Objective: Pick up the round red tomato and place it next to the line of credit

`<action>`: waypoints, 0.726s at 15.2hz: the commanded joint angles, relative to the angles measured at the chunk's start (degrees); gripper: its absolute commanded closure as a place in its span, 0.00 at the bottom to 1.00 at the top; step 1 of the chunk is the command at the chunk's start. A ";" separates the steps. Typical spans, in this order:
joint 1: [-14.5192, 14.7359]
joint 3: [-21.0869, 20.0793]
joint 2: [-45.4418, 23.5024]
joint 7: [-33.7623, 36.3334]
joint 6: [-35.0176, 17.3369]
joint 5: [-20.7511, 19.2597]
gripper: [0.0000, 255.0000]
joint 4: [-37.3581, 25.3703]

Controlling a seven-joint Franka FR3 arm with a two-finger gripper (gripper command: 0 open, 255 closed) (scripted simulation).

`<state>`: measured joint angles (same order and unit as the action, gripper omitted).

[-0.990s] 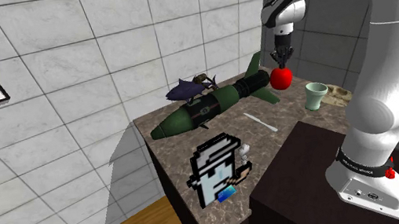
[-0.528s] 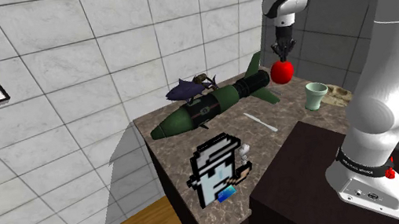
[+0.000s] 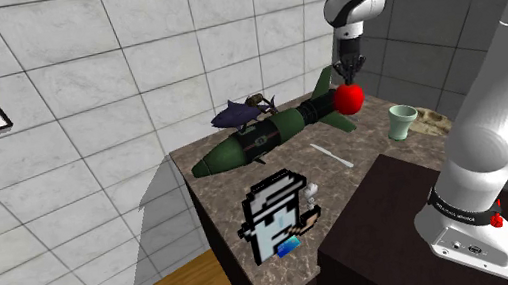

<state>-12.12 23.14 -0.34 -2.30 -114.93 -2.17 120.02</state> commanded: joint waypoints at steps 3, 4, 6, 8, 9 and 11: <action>2.78 -3.00 4.98 6.63 -0.31 -1.33 1.00 5.18; 3.41 -3.77 5.90 8.13 -0.38 -1.45 1.00 6.19; 4.67 -5.37 7.58 11.10 -0.49 -1.54 1.00 8.01; 5.91 -7.06 9.02 14.03 -0.57 -1.43 1.00 9.58; 6.54 -7.91 9.65 15.48 -0.60 -1.31 1.00 10.27; 7.81 -9.66 10.73 18.34 -0.64 -0.94 1.00 11.46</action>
<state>-5.06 14.48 9.96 14.30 -115.37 -3.34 130.83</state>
